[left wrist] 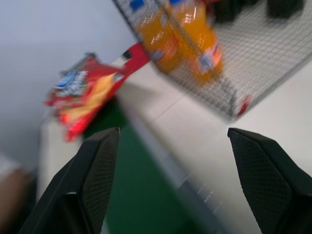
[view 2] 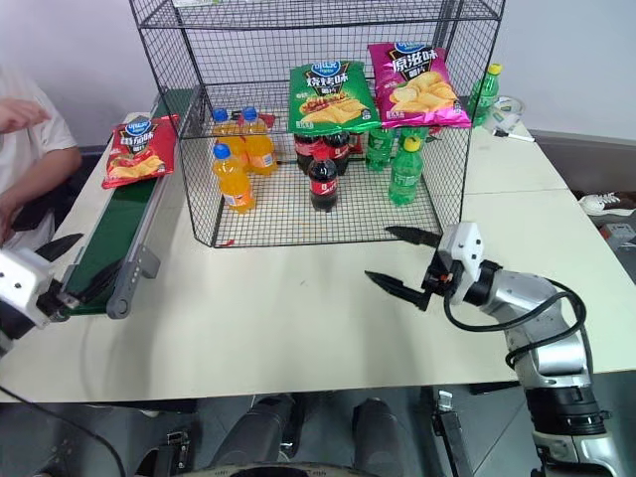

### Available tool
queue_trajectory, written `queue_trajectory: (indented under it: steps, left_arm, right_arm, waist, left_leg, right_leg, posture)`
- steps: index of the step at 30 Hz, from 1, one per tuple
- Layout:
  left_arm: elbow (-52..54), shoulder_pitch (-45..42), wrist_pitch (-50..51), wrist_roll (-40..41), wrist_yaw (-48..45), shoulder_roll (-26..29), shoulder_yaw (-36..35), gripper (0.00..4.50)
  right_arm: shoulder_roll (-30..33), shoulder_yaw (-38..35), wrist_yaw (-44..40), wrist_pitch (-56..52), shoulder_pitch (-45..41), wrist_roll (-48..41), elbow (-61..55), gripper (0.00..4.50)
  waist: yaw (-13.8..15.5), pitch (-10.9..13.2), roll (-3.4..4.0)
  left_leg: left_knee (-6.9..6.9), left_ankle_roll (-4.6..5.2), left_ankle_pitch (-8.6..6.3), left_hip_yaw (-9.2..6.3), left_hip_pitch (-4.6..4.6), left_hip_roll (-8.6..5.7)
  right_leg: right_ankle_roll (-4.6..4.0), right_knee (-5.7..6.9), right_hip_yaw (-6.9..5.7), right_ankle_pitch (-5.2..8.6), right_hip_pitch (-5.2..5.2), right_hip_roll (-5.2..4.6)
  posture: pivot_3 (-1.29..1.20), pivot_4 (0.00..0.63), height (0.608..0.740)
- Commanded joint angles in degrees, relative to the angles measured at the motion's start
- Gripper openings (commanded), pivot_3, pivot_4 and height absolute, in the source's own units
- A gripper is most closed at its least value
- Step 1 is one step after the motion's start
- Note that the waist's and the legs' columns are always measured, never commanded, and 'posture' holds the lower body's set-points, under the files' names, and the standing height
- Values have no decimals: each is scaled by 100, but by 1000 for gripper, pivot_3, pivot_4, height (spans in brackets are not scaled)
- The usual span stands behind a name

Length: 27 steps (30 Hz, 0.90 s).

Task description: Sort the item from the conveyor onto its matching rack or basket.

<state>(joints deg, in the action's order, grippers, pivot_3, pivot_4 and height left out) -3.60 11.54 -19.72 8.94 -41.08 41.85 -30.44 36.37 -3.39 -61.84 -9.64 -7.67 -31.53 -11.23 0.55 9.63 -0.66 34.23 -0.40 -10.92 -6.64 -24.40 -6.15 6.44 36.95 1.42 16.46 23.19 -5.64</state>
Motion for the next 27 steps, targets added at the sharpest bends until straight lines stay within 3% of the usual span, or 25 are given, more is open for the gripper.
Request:
queue_trajectory:
  steps: [1,5,9,19,27]
  left_arm:
    - [-274,315,-1463,-1317,704,291,-263,3688]
    - [-720,756,-2666,-2570,1656,511,-402,3688]
    - [-1003,1108,-3111,-3304,2515,578,-616,3688]
    - [-1261,1685,-3136,-3974,3967,491,-855,3688]
    - [-1447,1700,-2984,-4065,4396,634,-622,3688]
  right_arm:
    - [-12,266,-160,-245,-15,-159,-479,4500]
    - [-95,420,-221,-401,-282,-189,-333,4500]
    - [-89,499,-365,-414,-426,-122,-200,4500]
    - [-135,533,-478,-296,-506,56,-56,4500]
    - [-143,497,-483,-261,-501,147,-31,4500]
  waist:
    - [9,1,-1]
    - [13,1,-2]
    - [9,0,-6]
    - [12,0,-7]
    - [10,-2,-10]
  left_leg:
    - [-1,0,0,0,0,0]
    - [-1,-1,-2,3,-2,-1]
    - [-4,1,-3,16,-1,0]
    - [-9,1,-3,13,2,1]
    - [-8,1,-3,12,4,1]
  right_leg:
    - [0,-3,0,0,-1,0]
    - [-3,-18,-2,-2,-5,-6]
    - [-9,-25,-19,-7,-2,-23]
    - [-5,-22,-34,-9,6,-22]
    - [-4,-8,-37,-9,5,-22]
  posture:
    - [0,150,740]
    - [0,150,740]
    - [0,150,740]
    - [0,150,740]
    - [0,150,740]
